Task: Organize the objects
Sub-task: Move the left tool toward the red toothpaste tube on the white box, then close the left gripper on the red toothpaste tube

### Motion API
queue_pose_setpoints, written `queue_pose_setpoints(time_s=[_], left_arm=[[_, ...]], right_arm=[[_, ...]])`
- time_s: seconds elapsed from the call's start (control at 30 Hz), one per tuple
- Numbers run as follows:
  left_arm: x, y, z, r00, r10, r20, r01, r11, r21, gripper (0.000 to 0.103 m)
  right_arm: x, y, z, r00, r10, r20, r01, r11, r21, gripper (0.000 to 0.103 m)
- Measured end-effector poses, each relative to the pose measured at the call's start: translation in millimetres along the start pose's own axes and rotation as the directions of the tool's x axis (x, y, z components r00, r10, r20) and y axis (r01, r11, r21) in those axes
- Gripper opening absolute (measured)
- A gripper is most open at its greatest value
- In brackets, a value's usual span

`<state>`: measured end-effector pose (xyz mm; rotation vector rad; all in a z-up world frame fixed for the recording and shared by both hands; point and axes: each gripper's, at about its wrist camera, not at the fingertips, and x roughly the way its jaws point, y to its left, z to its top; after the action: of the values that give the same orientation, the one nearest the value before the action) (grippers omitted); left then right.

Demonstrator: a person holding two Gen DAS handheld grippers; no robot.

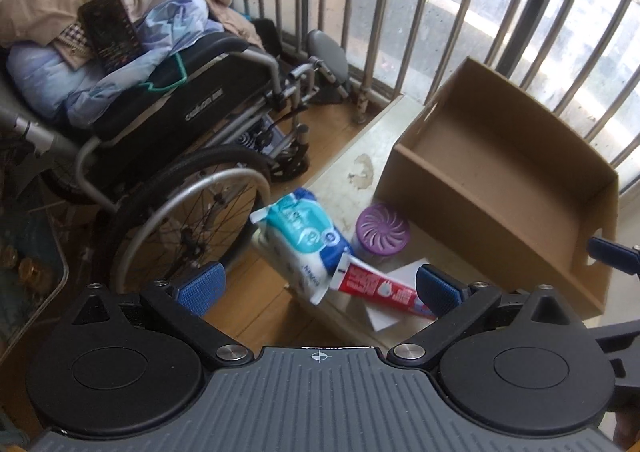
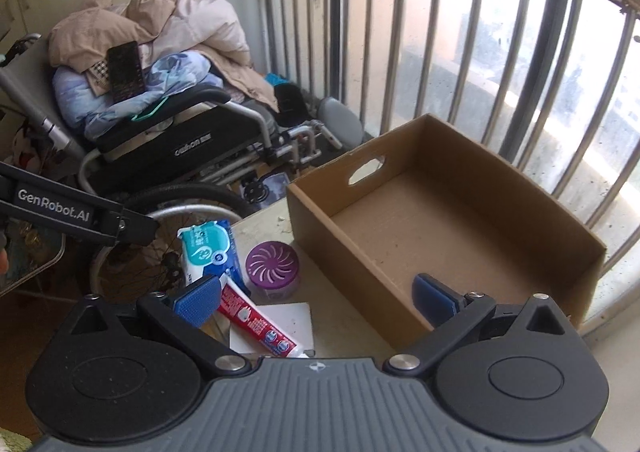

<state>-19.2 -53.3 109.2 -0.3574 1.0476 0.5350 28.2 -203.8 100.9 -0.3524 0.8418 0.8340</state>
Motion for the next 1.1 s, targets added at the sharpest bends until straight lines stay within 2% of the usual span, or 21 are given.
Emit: queue_pose_setpoints(time_s=[0.13,0.3,0.43,0.67,0.87,1.0,1.1], left_arm=[[-8,7,-15,0.999,0.051,-0.015,-0.051,0.998,-0.041,0.102],[-3,11,-31,0.996,0.065,-0.054,-0.07,0.992,-0.1,0.102],[18,6,-35,0.994,0.039,-0.104,-0.048,0.995,-0.088,0.101],[59,-6,-31,0.992,-0.046,-0.115,0.037,0.996,-0.081,0.098],[91,-13,-23,0.982,-0.119,-0.148,0.101,0.987,-0.123,0.087],[112,-21,-17,0.972,-0.148,-0.185,0.128,0.985,-0.113,0.075],[125,-23,-15,0.958,-0.18,-0.224,0.151,0.978,-0.143,0.07]], right_arm=[[14,6,-10,0.998,0.059,-0.027,-0.06,0.997,-0.05,0.103],[25,10,-18,0.993,0.105,-0.052,-0.109,0.99,-0.088,0.103],[38,7,-29,0.991,0.105,-0.086,-0.113,0.989,-0.097,0.103],[53,5,-42,0.991,0.106,-0.081,-0.117,0.982,-0.147,0.103],[79,9,-56,0.991,0.106,-0.087,-0.122,0.969,-0.213,0.092],[97,9,-59,0.987,0.121,-0.108,-0.142,0.968,-0.207,0.077],[105,11,-61,0.988,0.107,-0.113,-0.132,0.963,-0.237,0.068]])
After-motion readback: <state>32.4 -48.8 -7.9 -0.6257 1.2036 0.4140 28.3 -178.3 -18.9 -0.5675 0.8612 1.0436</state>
